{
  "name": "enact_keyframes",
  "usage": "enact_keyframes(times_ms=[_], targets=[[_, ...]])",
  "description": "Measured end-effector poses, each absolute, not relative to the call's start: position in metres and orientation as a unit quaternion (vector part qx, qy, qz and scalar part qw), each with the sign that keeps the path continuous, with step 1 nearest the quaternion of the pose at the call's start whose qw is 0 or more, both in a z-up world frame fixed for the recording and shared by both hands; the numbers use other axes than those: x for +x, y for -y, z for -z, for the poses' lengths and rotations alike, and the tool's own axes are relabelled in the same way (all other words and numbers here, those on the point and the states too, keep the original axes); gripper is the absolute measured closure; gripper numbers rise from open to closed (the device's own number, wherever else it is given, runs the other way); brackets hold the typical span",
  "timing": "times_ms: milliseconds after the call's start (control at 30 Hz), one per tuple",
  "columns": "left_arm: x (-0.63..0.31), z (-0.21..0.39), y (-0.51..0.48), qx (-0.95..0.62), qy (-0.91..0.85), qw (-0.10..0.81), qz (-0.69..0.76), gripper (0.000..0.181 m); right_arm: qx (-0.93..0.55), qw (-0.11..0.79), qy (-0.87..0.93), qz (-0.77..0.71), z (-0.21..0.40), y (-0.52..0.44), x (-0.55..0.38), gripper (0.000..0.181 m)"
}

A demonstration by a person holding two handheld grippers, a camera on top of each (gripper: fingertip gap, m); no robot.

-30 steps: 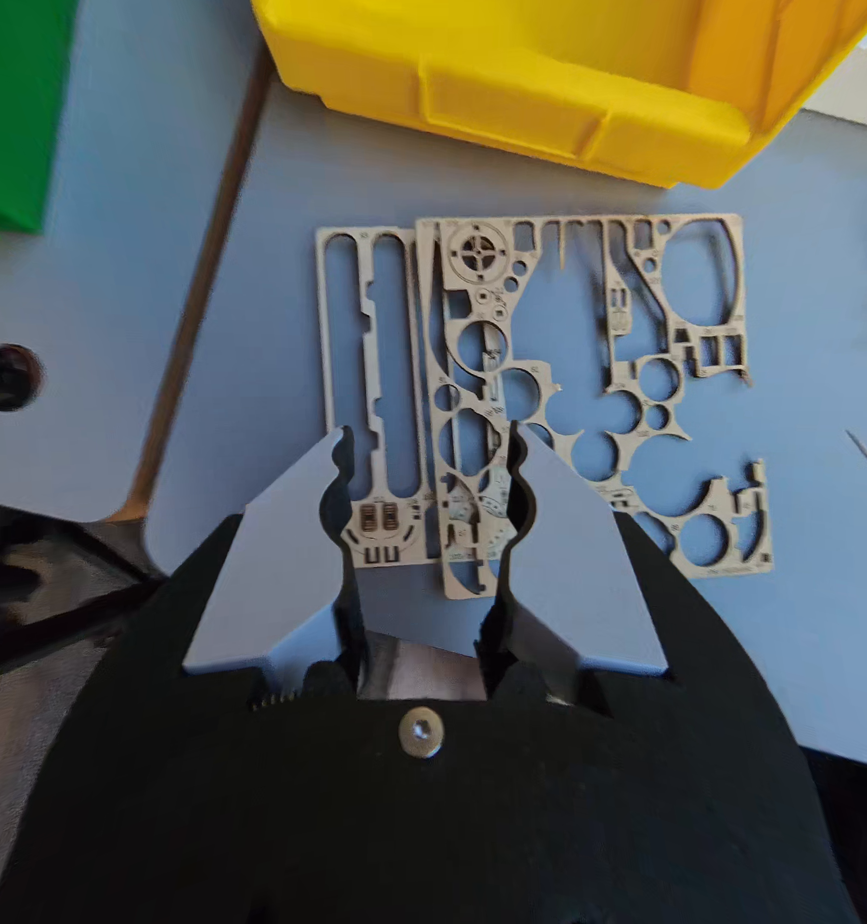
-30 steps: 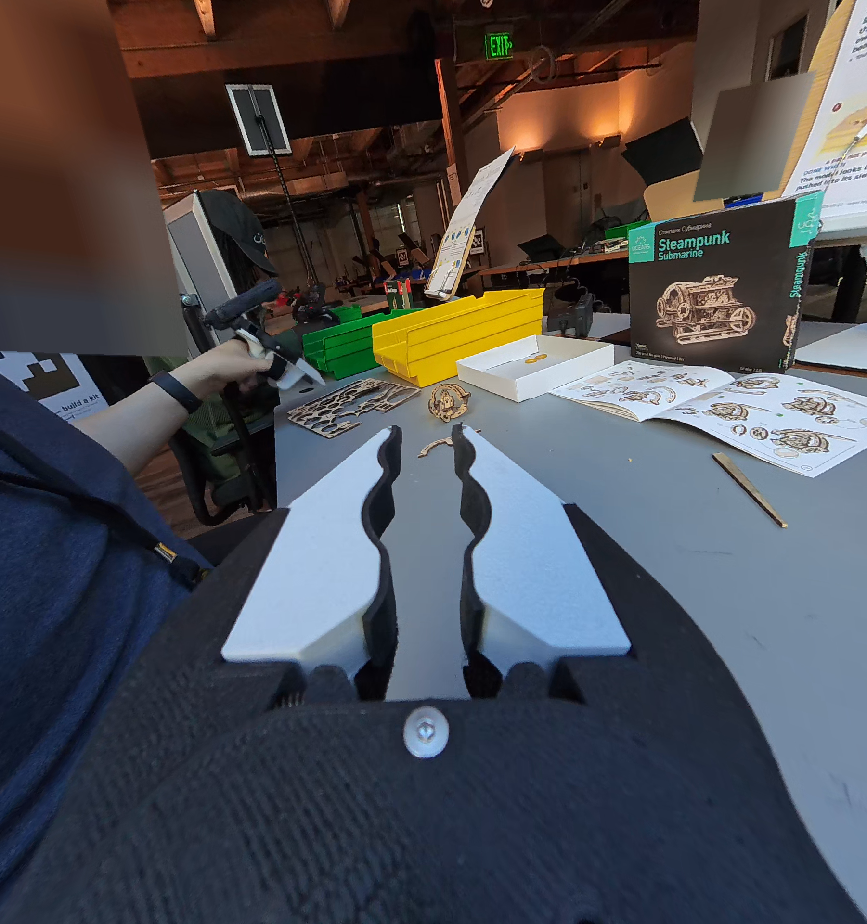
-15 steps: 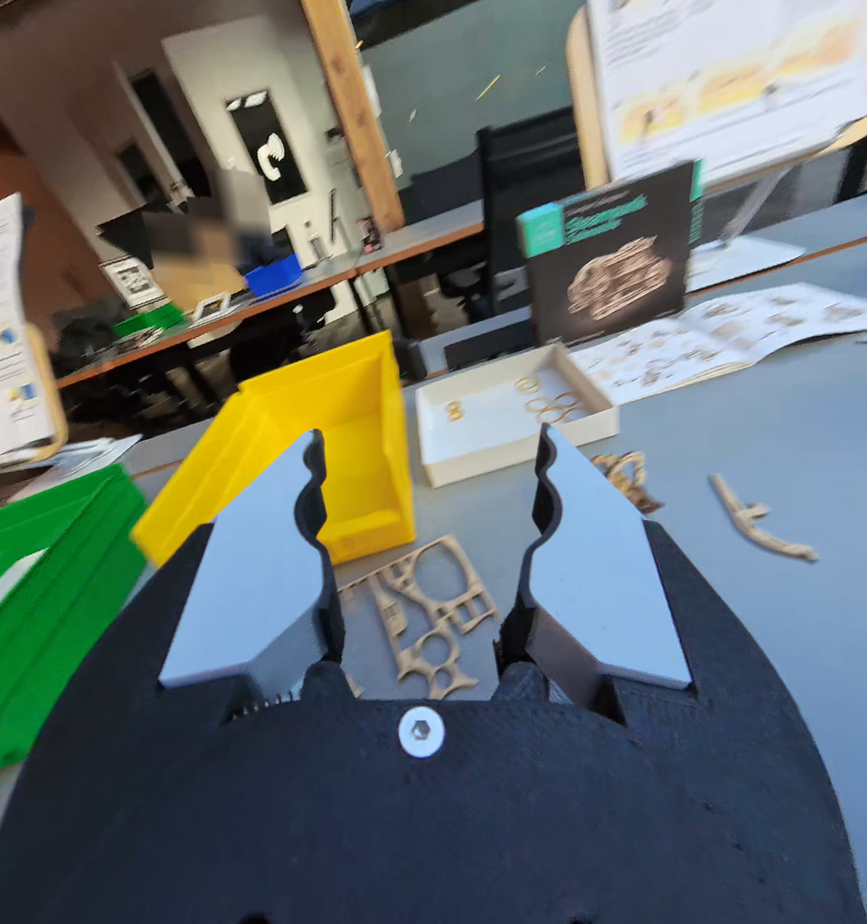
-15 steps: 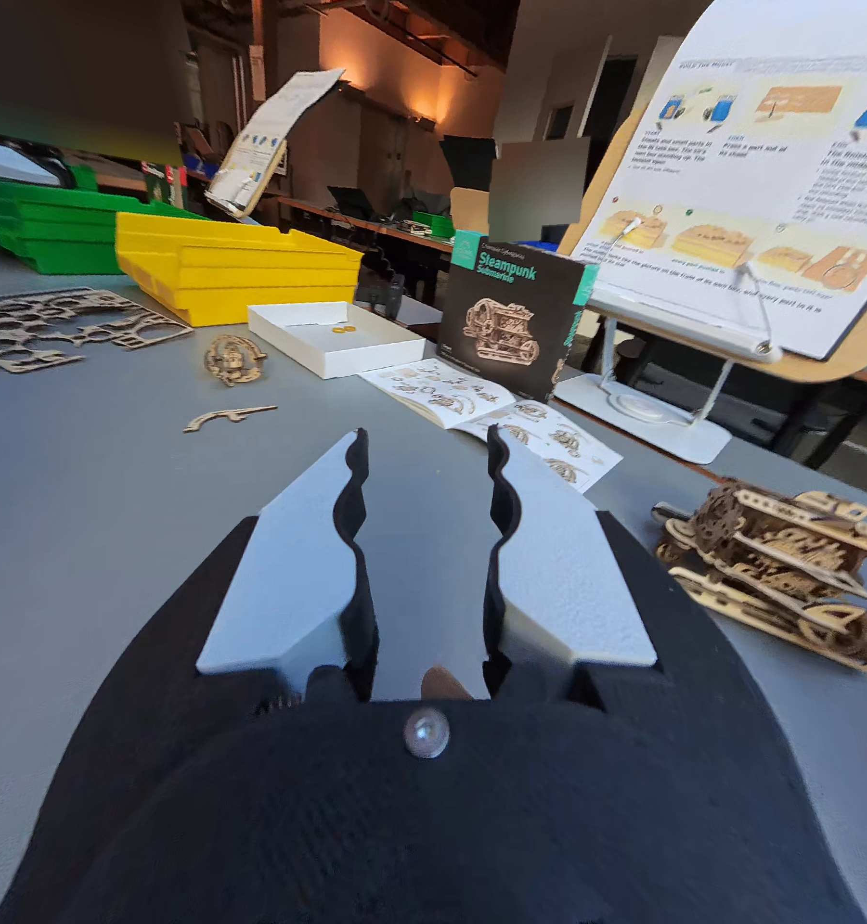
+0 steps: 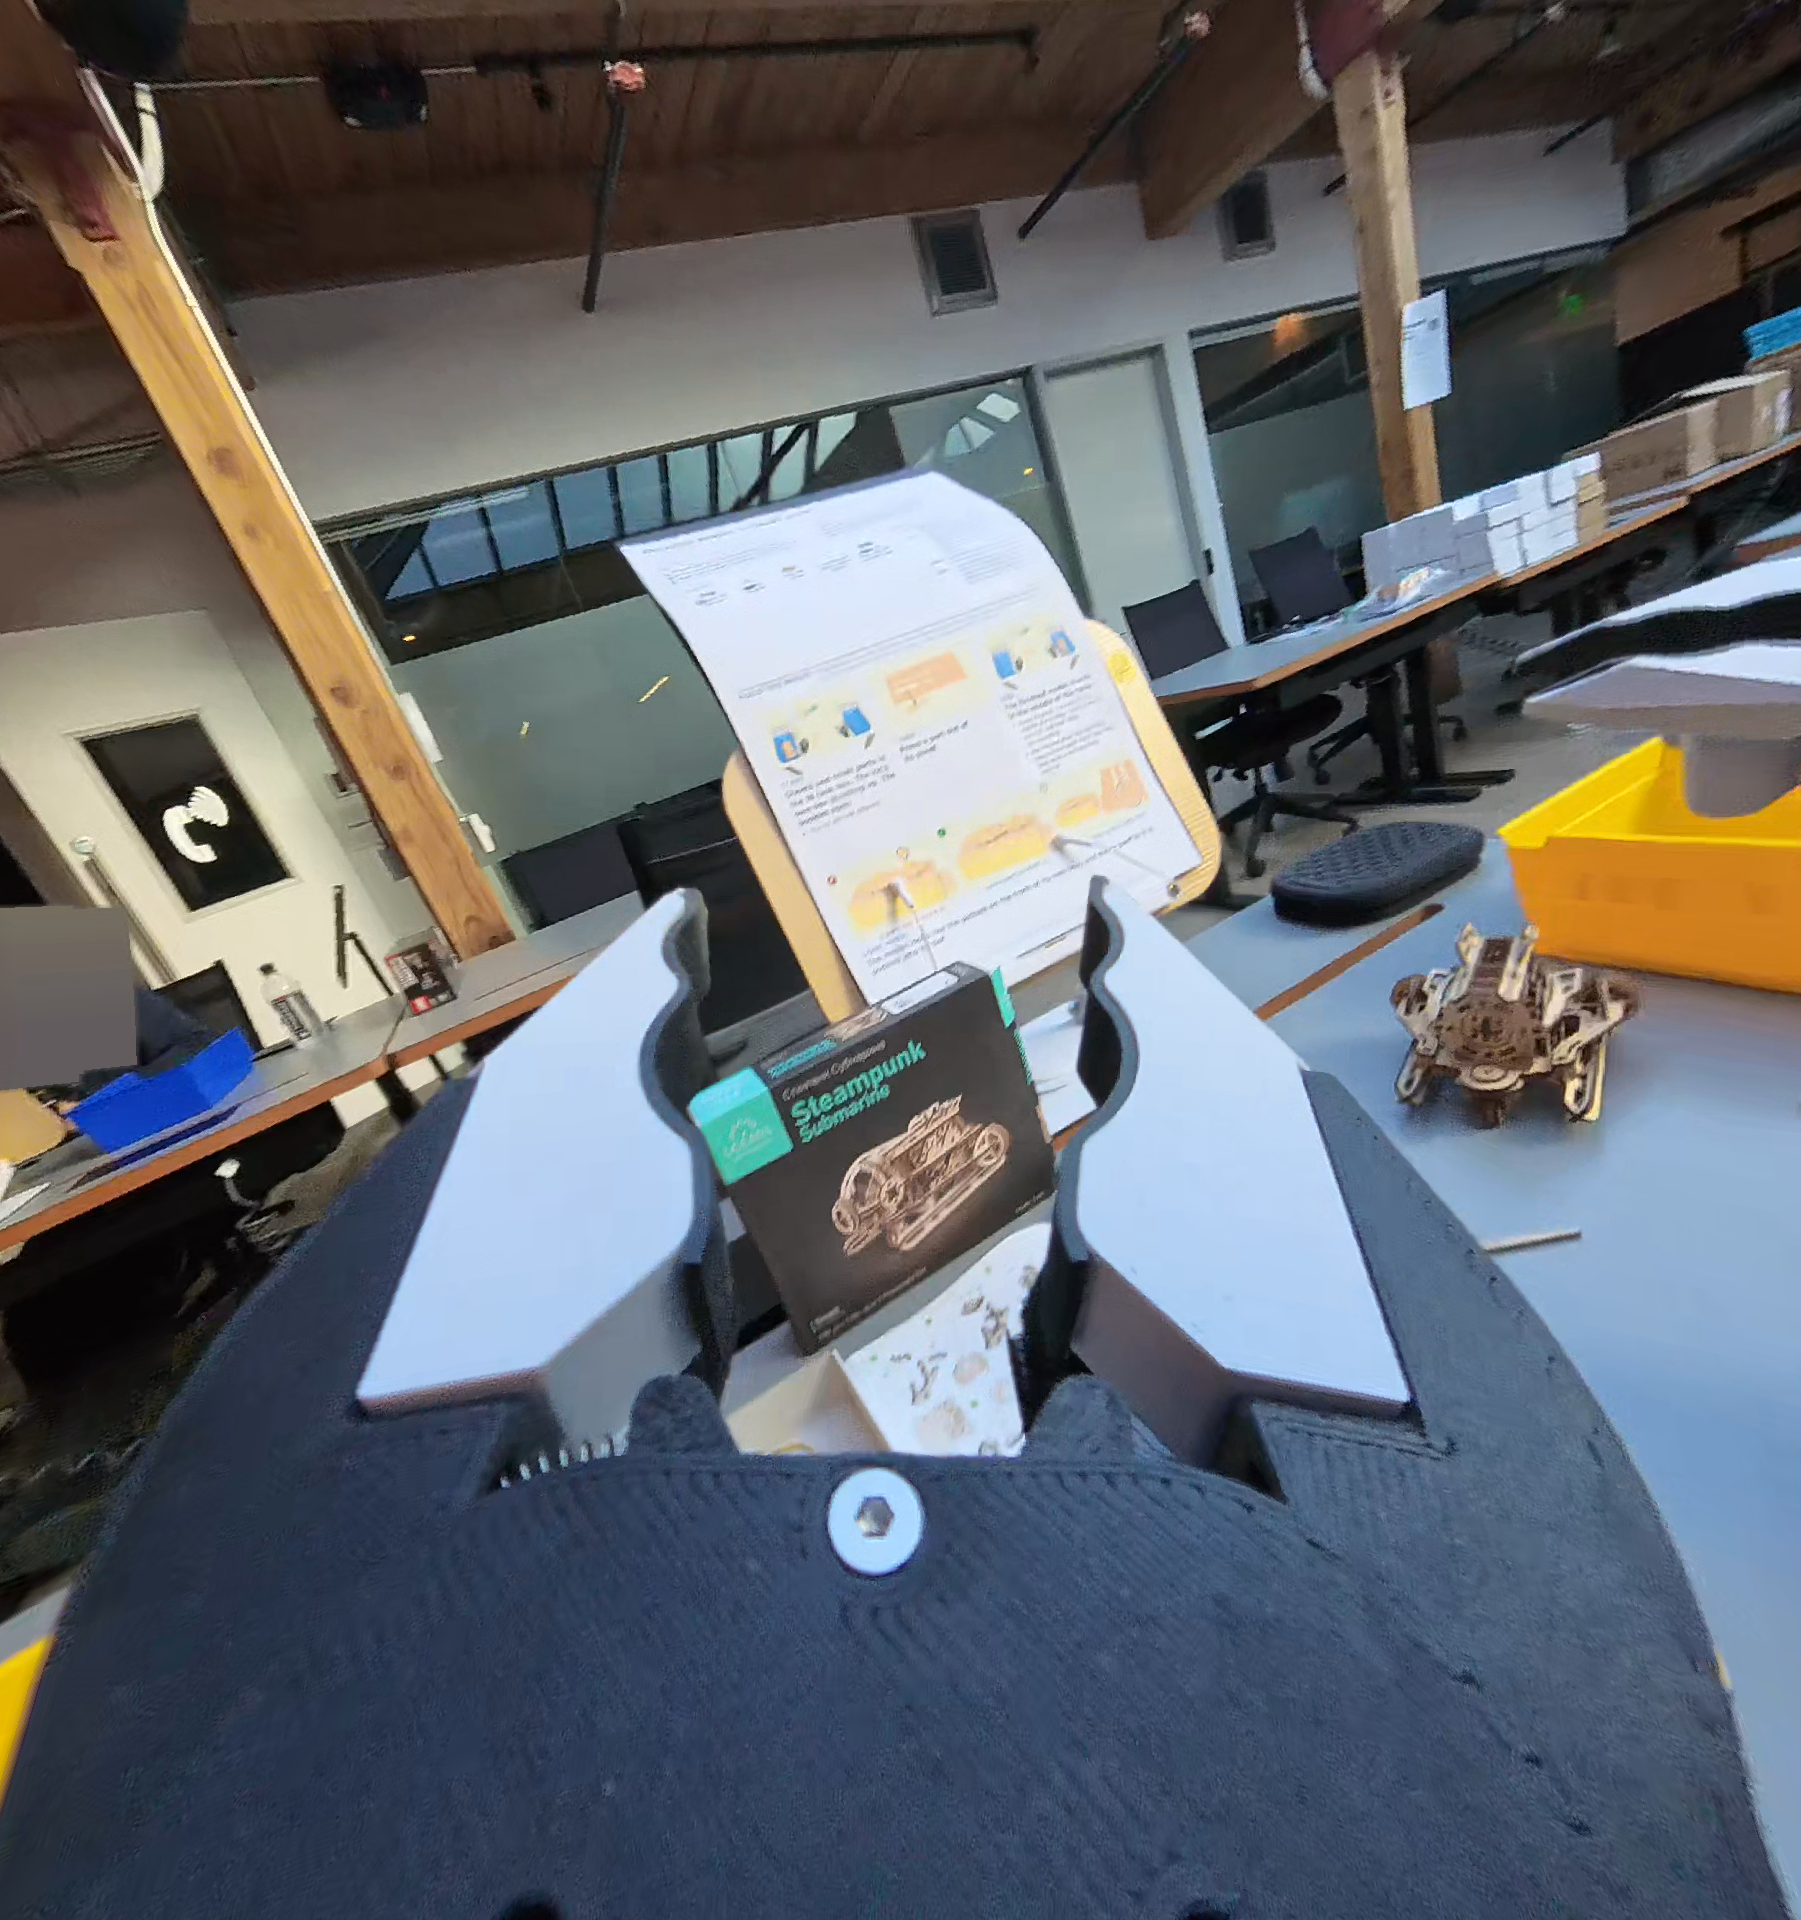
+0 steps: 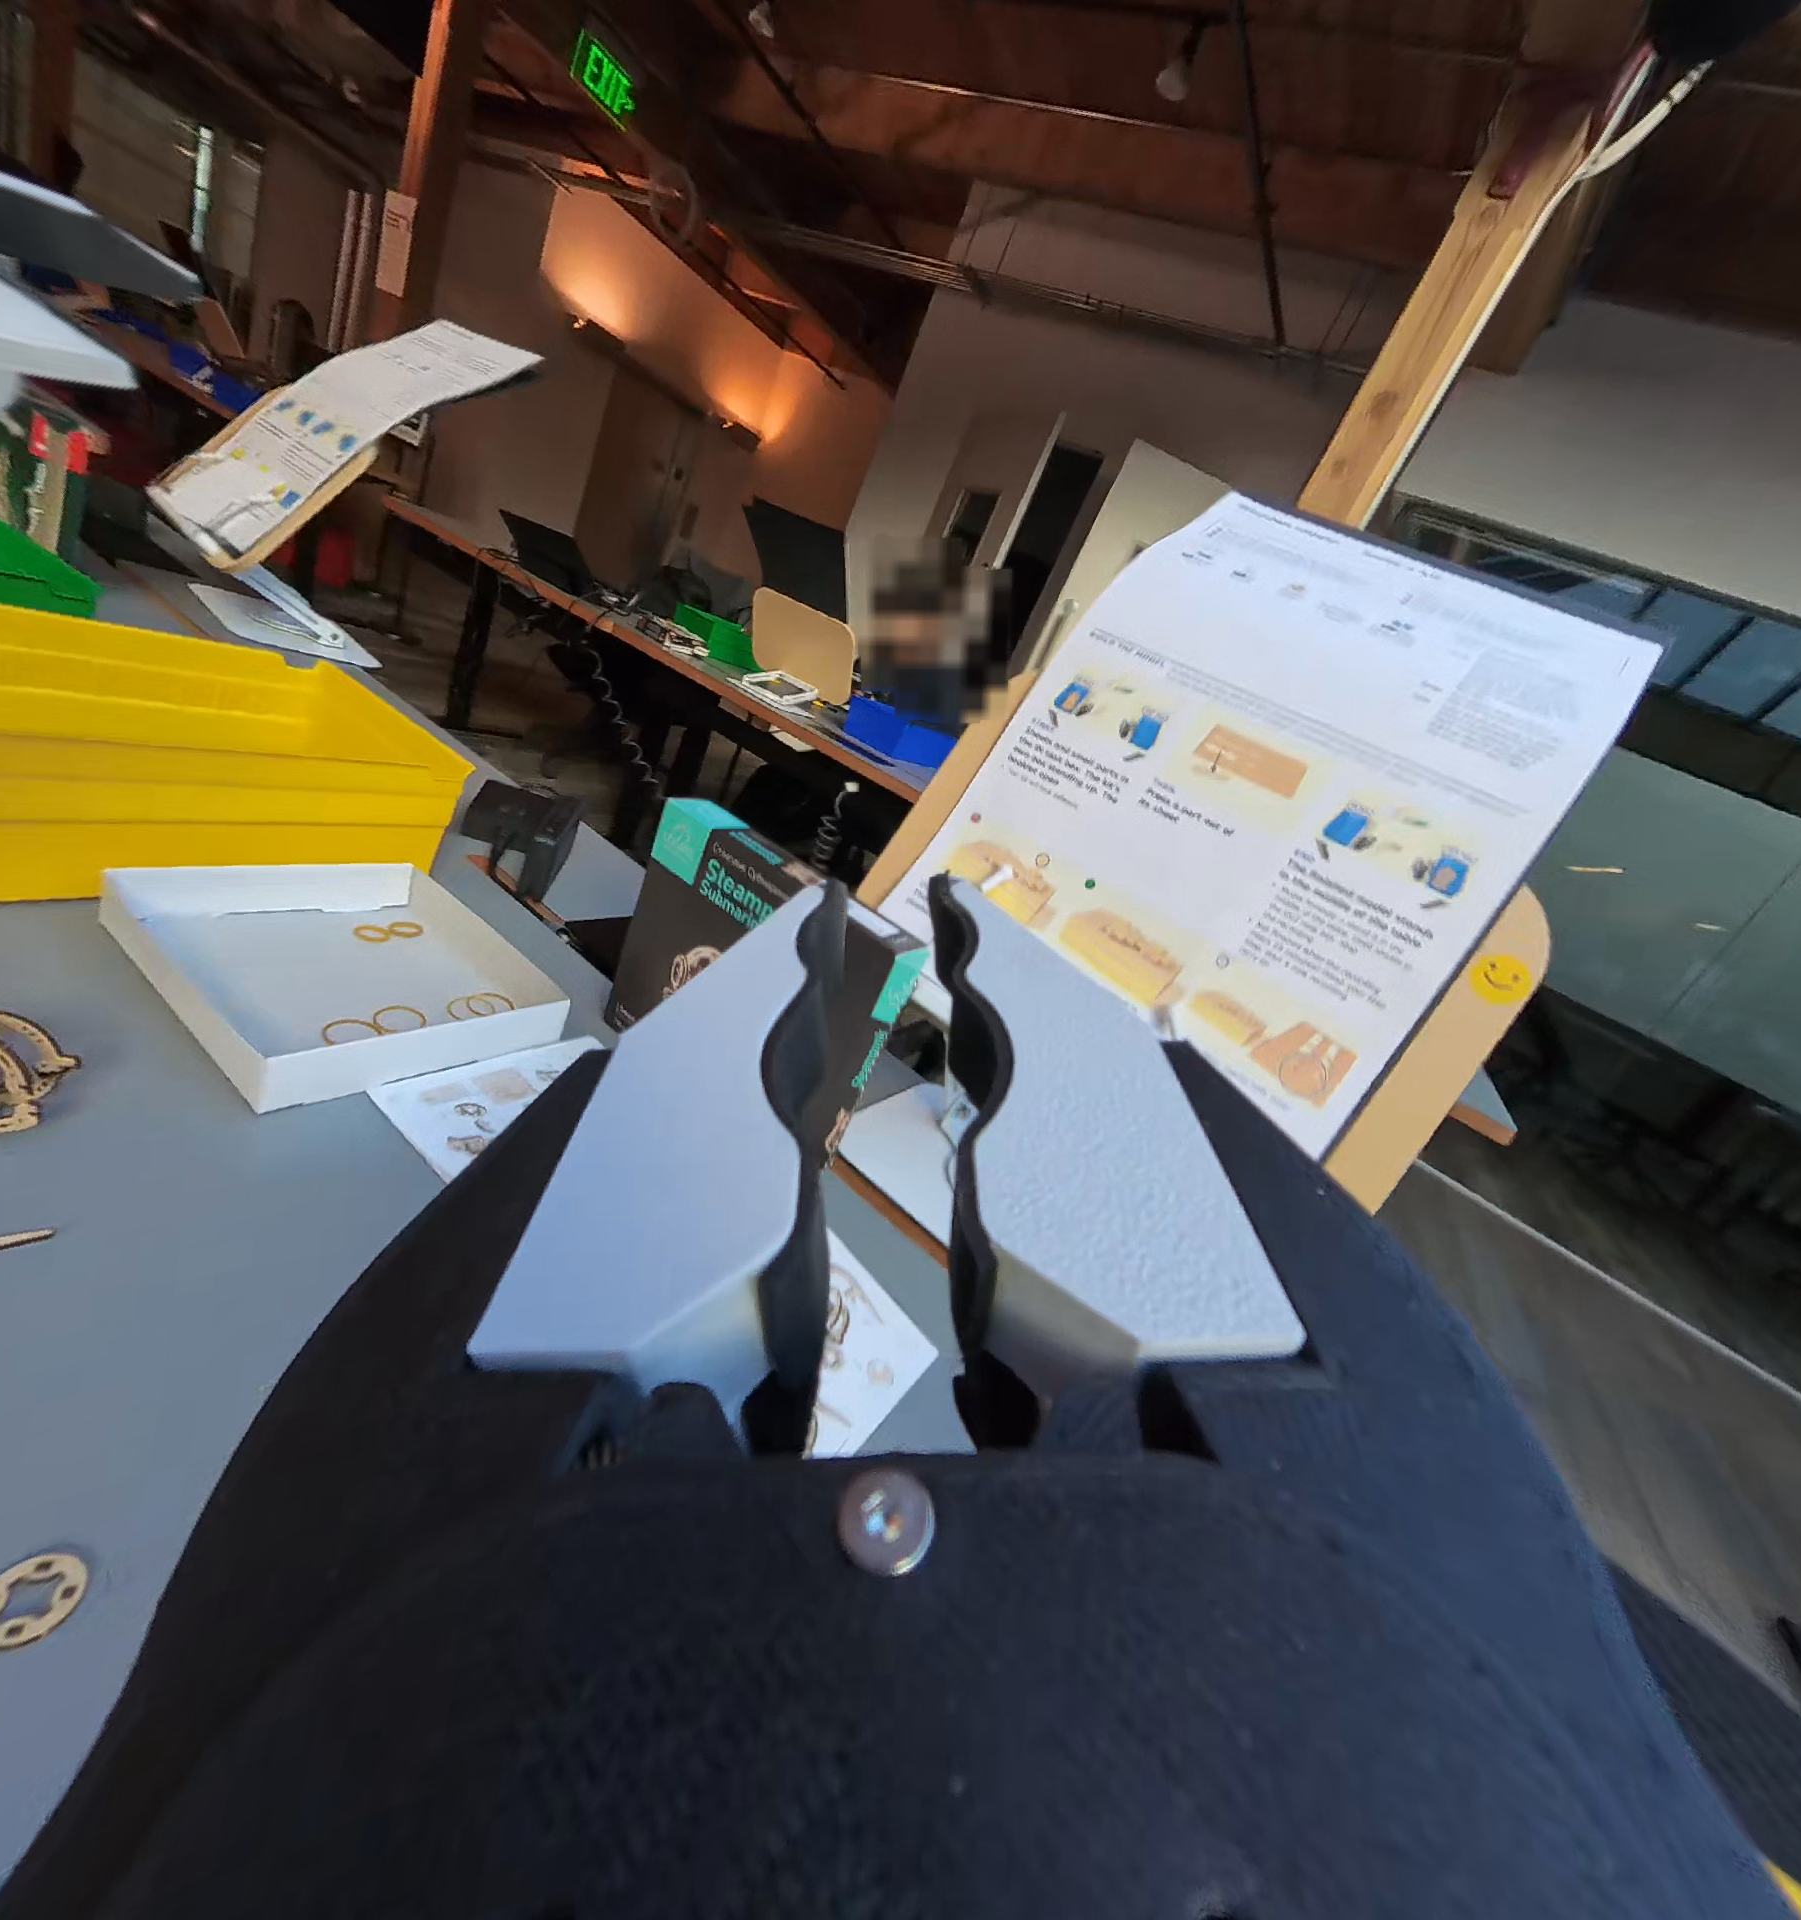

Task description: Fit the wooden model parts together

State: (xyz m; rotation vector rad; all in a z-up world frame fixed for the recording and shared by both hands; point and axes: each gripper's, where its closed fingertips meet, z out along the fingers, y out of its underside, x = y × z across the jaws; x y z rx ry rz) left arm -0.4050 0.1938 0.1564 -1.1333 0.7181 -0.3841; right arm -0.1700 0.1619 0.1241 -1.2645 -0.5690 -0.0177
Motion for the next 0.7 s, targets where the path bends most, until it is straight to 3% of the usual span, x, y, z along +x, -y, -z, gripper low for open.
enact_keyframes(times_ms=[33, 100, 200, 267, 400, 700], targets=[[-0.400, -0.167, -0.197, -0.520, -0.335, 0.763, 0.187, 0.111, -0.573, 0.768, 0.286, -0.005, -0.131, -0.163, -0.174, 0.153], [-0.395, -0.183, -0.204, -0.517, -0.334, 0.763, 0.197, 0.114, -0.539, 0.787, 0.298, -0.043, -0.153, -0.163, -0.178, 0.139], [-0.386, -0.189, -0.206, -0.522, -0.342, 0.743, 0.241, 0.115, -0.540, 0.779, 0.304, -0.096, -0.162, -0.174, -0.181, 0.136], [-0.380, -0.183, -0.201, -0.540, -0.349, 0.706, 0.297, 0.108, -0.583, 0.746, 0.311, -0.083, -0.148, -0.192, -0.177, 0.140], [-0.388, -0.175, -0.210, -0.555, -0.344, 0.685, 0.324, 0.113, -0.657, 0.663, 0.357, -0.043, -0.106, -0.215, -0.172, 0.156], [-0.367, -0.131, -0.235, -0.634, -0.267, 0.555, 0.467, 0.132, -0.777, 0.489, 0.373, 0.138, -0.001, -0.245, -0.099, 0.155]])
